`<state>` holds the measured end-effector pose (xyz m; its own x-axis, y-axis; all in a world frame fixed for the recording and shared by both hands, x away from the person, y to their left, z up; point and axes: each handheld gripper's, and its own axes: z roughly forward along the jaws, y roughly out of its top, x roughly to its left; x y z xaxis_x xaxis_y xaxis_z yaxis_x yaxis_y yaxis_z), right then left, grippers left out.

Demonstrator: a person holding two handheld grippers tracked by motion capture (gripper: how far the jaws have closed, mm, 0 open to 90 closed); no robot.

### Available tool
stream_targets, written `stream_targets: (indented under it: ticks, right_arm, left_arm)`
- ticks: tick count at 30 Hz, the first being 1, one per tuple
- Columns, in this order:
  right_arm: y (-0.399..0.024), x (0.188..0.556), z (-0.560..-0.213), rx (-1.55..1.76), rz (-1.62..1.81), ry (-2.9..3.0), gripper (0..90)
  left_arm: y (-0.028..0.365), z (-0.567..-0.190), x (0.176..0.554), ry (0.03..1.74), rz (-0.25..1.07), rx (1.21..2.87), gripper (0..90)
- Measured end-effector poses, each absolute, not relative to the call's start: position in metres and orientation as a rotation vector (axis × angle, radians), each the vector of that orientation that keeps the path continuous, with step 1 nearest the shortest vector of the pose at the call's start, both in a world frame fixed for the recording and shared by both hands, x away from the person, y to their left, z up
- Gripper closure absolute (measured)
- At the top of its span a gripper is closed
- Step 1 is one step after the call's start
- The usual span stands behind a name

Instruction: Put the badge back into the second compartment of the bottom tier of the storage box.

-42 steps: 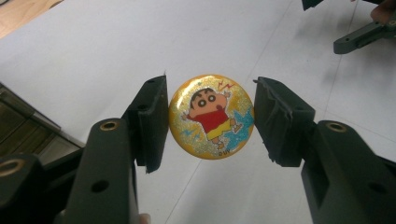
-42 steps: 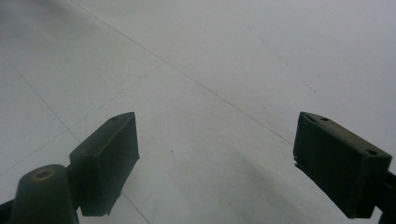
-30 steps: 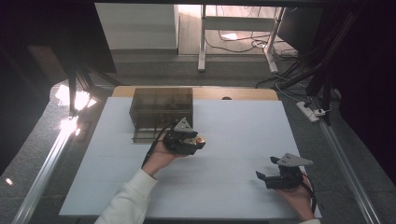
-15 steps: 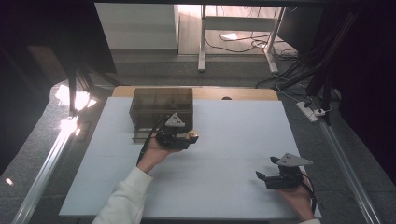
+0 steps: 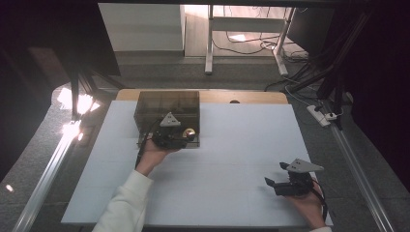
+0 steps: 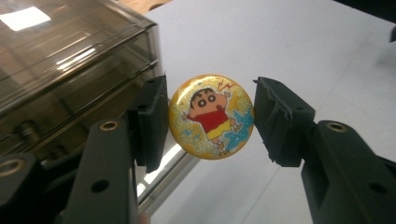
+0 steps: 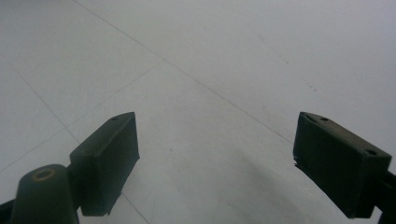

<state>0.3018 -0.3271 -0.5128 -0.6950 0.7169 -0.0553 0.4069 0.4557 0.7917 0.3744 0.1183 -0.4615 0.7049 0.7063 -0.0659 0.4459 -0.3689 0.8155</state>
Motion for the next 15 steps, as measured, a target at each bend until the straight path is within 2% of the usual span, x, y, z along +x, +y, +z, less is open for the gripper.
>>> stream_targets:
  ticks: [15]
  right_arm:
    - [-0.327,0.302,-0.513,0.951,1.112,2.329,14.0]
  left_arm:
    - [0.144,-0.481,0.391,1.024,0.399,2.009,46.4]
